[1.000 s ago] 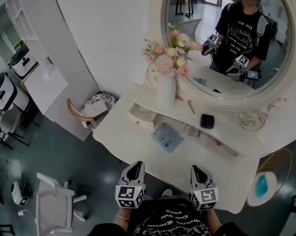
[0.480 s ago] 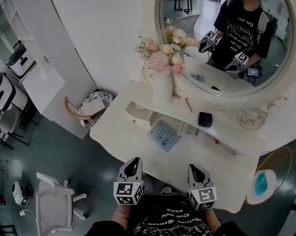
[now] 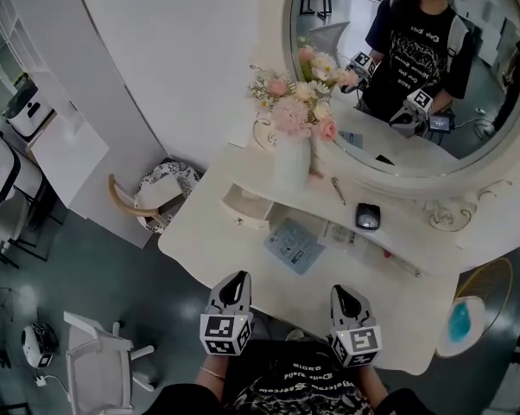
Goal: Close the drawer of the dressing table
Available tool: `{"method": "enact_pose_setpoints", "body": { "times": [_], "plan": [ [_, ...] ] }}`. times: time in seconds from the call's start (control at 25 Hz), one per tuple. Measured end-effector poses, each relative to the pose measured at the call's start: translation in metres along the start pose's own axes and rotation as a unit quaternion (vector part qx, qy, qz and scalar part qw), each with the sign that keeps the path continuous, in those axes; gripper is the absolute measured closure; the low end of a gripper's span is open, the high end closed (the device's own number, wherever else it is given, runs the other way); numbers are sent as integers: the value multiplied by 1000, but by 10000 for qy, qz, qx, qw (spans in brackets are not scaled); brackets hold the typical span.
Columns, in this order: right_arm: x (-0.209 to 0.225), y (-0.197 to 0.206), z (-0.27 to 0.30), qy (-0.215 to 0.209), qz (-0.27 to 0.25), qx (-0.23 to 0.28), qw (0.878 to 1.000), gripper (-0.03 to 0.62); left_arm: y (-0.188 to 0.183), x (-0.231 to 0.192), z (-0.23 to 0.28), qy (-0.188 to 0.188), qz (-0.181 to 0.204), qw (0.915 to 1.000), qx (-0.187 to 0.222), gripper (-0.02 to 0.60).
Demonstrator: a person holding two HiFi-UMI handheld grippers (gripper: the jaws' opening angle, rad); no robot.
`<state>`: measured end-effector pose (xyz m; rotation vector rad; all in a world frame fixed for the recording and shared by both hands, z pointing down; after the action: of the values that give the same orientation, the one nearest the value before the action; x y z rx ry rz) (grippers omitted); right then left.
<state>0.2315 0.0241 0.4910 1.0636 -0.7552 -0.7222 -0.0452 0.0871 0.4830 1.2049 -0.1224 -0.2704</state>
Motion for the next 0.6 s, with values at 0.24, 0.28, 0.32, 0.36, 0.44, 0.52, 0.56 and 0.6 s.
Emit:
{"method": "enact_pose_setpoints", "body": {
  "times": [0.24,0.28,0.32,0.36,0.44,0.52,0.56,0.6],
  "plan": [
    [-10,-11,32,-38,-46,-84,9999,583,-8,-23,22,56,-54,9999,-65,548],
    [-11,-13,37,-44,-42,-85,9999,583,-9,-27,26,53,-67,9999,-77,546],
    [-12,-15,42,-42,-41,-93,9999,583,-9,-31,30,54,-74,9999,-93,546],
    [-12,-16,47,-32,-43,-104,9999,583,-10,-34,34,64,-74,9999,-108,546],
    [-12,-19,56,11,-54,-127,9999,583,-12,-40,44,105,-64,9998,-134,548],
    [-13,-21,64,73,-56,-147,9998,583,-15,-46,53,155,-44,9997,-165,546],
    [-12,-22,68,109,-51,-153,9998,583,-16,-49,58,184,-30,9997,-186,546],
    [-12,-23,71,146,-45,-156,9998,583,-17,-51,62,217,-15,9995,-208,546]
  ]
}}
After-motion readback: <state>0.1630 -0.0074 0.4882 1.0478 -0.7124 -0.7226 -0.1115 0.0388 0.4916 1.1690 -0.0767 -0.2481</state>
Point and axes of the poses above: the fingertips, and each gripper's own axes: z forward along the fingers, x to its right, y out of its underside, the point moved 9 cm from there along -z, backward along the fingers, and after that the axes turned 15 degrees about -y, right-handed, at the moved point
